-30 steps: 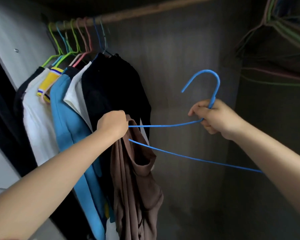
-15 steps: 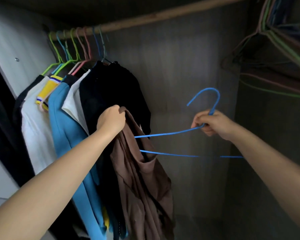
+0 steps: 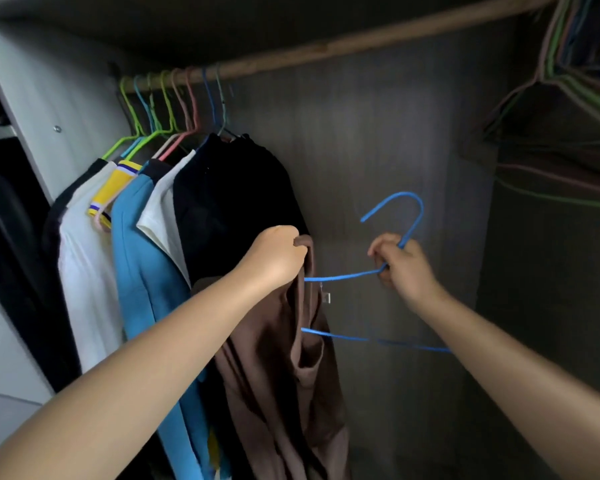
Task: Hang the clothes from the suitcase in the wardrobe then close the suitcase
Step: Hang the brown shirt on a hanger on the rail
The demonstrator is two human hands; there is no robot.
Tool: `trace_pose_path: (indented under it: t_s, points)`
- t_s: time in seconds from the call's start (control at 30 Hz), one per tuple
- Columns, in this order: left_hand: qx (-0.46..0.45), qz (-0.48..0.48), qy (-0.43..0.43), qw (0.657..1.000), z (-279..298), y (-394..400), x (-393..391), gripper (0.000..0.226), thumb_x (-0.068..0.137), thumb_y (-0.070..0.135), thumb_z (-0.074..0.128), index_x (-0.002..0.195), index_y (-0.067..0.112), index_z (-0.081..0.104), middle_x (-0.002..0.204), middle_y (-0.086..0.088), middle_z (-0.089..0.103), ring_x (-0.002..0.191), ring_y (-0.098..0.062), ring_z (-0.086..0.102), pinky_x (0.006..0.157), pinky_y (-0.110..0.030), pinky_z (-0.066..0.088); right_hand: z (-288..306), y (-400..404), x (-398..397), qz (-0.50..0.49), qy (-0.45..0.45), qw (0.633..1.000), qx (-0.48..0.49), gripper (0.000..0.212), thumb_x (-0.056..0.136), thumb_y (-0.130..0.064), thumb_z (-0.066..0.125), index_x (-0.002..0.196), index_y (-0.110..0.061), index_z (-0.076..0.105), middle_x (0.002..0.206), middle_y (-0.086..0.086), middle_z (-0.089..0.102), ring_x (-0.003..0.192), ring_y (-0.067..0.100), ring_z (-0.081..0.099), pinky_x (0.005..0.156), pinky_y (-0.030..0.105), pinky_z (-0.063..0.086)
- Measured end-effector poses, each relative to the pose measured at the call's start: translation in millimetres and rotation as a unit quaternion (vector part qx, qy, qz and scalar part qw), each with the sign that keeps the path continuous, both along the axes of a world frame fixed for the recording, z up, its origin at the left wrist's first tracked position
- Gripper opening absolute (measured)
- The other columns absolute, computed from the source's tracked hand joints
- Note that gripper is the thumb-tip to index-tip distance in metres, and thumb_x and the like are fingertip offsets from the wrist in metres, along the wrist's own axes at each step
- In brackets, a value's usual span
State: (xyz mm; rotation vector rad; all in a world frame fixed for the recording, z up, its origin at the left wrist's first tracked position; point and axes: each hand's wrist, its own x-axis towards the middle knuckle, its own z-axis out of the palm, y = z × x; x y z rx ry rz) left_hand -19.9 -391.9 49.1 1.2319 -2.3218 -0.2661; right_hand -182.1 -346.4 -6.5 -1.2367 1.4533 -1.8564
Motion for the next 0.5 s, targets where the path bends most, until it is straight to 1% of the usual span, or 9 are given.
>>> trace_pose_path:
  t_s: [0.1, 0.13, 0.2, 0.27, 0.33, 0.37, 0.4, 0.43, 0.5]
  points:
    - [-0.039, -0.008, -0.006, 0.999, 13.4, 8.6, 1.1, 0.033, 0.087, 0.005, 0.042, 0.057, 0.015, 0.031, 0.062, 0.002, 0.036, 0.073, -0.021, 0.041, 0.054, -0.030, 0.022, -11.4, 1.1, 9.7, -0.013, -0.111, 0.993, -0.027, 0.036, 0.088, 0.008, 0.030, 0.060, -0.010, 0.043, 0.028, -0.004, 0.033, 0.020, 0.001, 0.023, 0.031, 0.006, 0.016]
    - [-0.065, -0.019, -0.014, 0.998, 18.1, 13.4, 2.4, 0.032, 0.086, 0.006, 0.045, 0.058, 0.017, 0.033, 0.063, 0.004, 0.038, 0.075, -0.022, 0.044, 0.058, -0.027, 0.026, -9.0, 2.7, 12.6, -0.006, -0.144, 0.989, -0.046, 0.035, 0.089, 0.007, 0.029, 0.061, -0.010, 0.042, 0.028, -0.004, 0.031, 0.021, -0.001, 0.021, 0.034, 0.004, 0.016]
    - [-0.136, -0.055, -0.043, 0.988, 26.5, 26.1, 6.0, 0.033, 0.083, 0.008, 0.049, 0.058, 0.021, 0.032, 0.063, 0.005, 0.038, 0.080, -0.026, 0.051, 0.066, -0.029, 0.034, 1.3, 7.6, 15.9, 0.009, -0.185, 0.978, -0.092, 0.034, 0.090, 0.006, 0.029, 0.062, -0.010, 0.041, 0.028, -0.004, 0.029, 0.022, -0.001, 0.018, 0.038, 0.003, 0.014]
    - [-0.244, -0.089, -0.123, 0.958, 31.9, 39.0, 11.0, 0.028, 0.085, 0.010, 0.050, 0.064, 0.018, 0.034, 0.068, 0.005, 0.038, 0.087, -0.028, 0.053, 0.072, -0.031, 0.036, 12.8, 13.5, 14.6, 0.003, -0.196, 0.971, -0.133, 0.033, 0.091, 0.004, 0.031, 0.062, -0.010, 0.041, 0.029, -0.004, 0.030, 0.023, 0.000, 0.019, 0.039, 0.005, 0.014]
    - [-0.297, -0.118, -0.194, 0.928, 41.0, 47.4, 19.8, 0.009, 0.087, 0.017, 0.050, 0.082, 0.012, 0.046, 0.086, 0.001, 0.048, 0.098, -0.027, 0.052, 0.081, -0.032, 0.038, 21.3, 20.2, 10.3, -0.005, -0.191, 0.968, -0.162, 0.033, 0.091, 0.004, 0.032, 0.063, -0.010, 0.042, 0.030, -0.006, 0.030, 0.024, 0.001, 0.020, 0.039, 0.005, 0.015]
    - [-0.304, -0.112, -0.235, 0.916, 47.5, 50.0, 25.9, 0.017, 0.087, 0.023, 0.050, 0.098, 0.009, 0.051, 0.099, -0.001, 0.053, 0.105, -0.025, 0.051, 0.086, -0.032, 0.040, 24.4, 23.0, 8.9, -0.005, -0.184, 0.968, -0.170, 0.033, 0.092, 0.004, 0.031, 0.063, -0.009, 0.043, 0.029, -0.006, 0.030, 0.024, 0.000, 0.020, 0.039, 0.005, 0.015]
    - [-0.303, -0.096, -0.285, 0.904, 54.9, 51.4, 32.9, 0.032, 0.086, 0.030, 0.047, 0.112, 0.011, 0.050, 0.110, 0.000, 0.055, 0.110, -0.023, 0.050, 0.090, -0.034, 0.041, 27.4, 25.4, 8.6, -0.003, -0.176, 0.969, -0.174, 0.033, 0.092, 0.003, 0.031, 0.064, -0.009, 0.043, 0.029, -0.006, 0.030, 0.024, 0.000, 0.020, 0.038, 0.004, 0.016]
    - [-0.306, -0.084, -0.322, 0.892, 63.3, 52.8, 39.6, 0.044, 0.083, 0.036, 0.040, 0.120, 0.015, 0.049, 0.115, 0.002, 0.055, 0.111, -0.021, 0.049, 0.092, -0.035, 0.041, 29.7, 26.6, 8.7, -0.002, -0.168, 0.970, -0.177, 0.033, 0.093, 0.002, 0.031, 0.065, -0.009, 0.044, 0.029, -0.006, 0.030, 0.024, 0.000, 0.020, 0.037, 0.004, 0.016]
    - [-0.313, -0.077, -0.375, 0.869, 75.2, 54.7, 49.0, 0.059, 0.070, 0.036, 0.030, 0.123, 0.017, 0.047, 0.108, 0.005, 0.053, 0.103, -0.015, 0.040, 0.092, -0.033, 0.039, 34.3, 28.0, 9.7, 0.003, -0.151, 0.972, -0.180, 0.033, 0.094, 0.002, 0.030, 0.066, -0.009, 0.045, 0.029, -0.007, 0.030, 0.025, 0.000, 0.019, 0.037, 0.004, 0.017]
